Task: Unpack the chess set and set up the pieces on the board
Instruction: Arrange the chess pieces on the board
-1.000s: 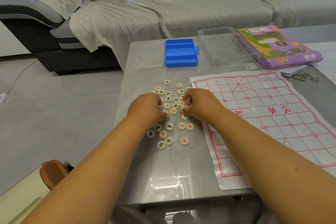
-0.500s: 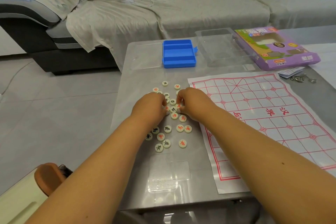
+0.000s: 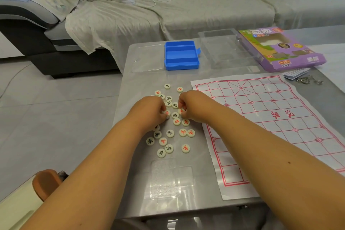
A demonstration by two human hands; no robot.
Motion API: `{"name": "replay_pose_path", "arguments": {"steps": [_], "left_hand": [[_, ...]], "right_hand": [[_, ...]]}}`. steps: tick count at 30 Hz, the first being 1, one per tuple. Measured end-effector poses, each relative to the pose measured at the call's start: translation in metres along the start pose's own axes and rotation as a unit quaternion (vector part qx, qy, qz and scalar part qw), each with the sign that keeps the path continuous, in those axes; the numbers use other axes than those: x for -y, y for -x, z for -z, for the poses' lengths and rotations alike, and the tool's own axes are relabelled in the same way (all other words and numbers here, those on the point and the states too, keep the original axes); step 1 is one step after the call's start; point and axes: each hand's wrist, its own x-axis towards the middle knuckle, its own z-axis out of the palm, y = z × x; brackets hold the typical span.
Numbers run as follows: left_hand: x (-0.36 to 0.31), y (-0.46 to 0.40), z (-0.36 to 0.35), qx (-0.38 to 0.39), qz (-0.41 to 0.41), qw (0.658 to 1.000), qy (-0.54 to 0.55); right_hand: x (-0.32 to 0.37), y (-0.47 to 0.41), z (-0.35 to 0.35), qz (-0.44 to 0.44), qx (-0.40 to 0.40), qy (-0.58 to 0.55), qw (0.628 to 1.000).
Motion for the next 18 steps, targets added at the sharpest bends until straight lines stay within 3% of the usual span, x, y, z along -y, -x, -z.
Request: {"name": "replay_pose_path", "arguments": {"steps": [5, 12, 18], "left_hand": [[0.002, 0.001, -0.002, -0.004, -0.010, 1.000, -0.004], [-0.007, 0.010, 0.012, -0.069, -0.006, 0.993, 0.098], [-0.073, 0.021, -0.002, -0.011, -0.075, 0.986, 0.150]], "right_hand": [[-0.001, 0.000, -0.001, 0.009, -0.013, 0.003, 1.000], [-0.012, 0.012, 0.010, 0.016, -0.049, -0.049, 0.997], [-0.060, 0.065, 0.039, -0.016, -0.059, -0.069, 0.996]]}}
